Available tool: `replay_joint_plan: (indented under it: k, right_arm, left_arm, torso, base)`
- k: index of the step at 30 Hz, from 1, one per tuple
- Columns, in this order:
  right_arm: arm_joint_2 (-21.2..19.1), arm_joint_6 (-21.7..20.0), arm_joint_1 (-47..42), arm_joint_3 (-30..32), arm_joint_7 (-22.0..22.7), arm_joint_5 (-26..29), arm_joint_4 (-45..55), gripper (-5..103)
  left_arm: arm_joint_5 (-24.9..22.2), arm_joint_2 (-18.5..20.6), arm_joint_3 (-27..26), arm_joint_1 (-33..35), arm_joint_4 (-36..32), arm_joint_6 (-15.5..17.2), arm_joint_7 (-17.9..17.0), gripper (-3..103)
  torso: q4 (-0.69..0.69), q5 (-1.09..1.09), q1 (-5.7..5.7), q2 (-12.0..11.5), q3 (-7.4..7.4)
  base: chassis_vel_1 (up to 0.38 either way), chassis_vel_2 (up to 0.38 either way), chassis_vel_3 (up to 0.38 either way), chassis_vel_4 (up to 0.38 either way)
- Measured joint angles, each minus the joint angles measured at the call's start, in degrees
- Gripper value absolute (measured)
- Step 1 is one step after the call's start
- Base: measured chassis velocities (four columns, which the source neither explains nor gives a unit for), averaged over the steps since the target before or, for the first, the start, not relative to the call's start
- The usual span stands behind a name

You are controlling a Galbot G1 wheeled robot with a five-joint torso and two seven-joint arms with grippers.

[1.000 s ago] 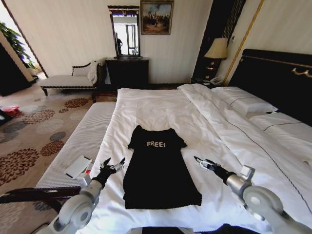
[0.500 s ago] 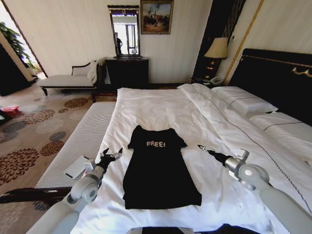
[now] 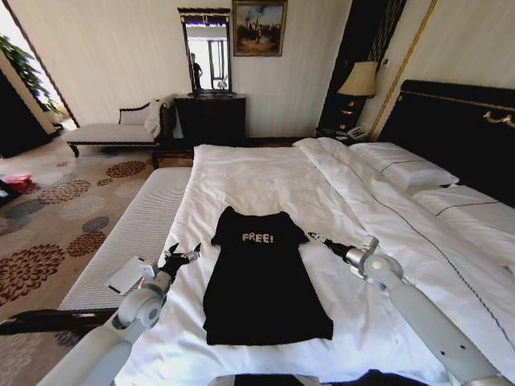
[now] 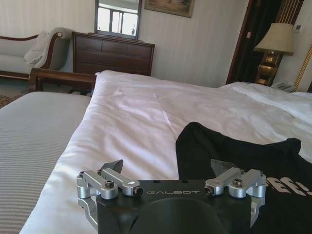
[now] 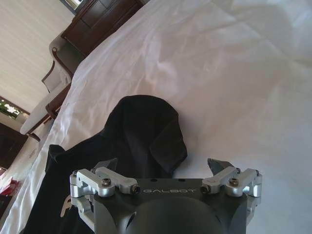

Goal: Fold the clothes on the bed.

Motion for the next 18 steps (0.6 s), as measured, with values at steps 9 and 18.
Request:
replay_joint_plan:
  k: [9,18]
  right_arm:
    - [1.7,-0.5,3.5,-2.8,0.0,-0.5,-3.9,100]
    - [3.6,-0.7,6.6,-4.6,0.0,-0.9,-6.0,93]
  left_arm:
    - [-0.6,-0.7,0.5,-1.6,0.2,0.2,0.0,100]
    - [0.2,-1.1,1.8,-2.4,1.5,-1.1,1.0,100]
  torso:
    - [-0.02,0.00,0.00,0.0,0.00]
    - [0.00,0.00,0.00,0.0,0.00]
  base:
    - [0.000,0.000,0.000,0.000]
    - [0.000,0.000,0.000,0.000]
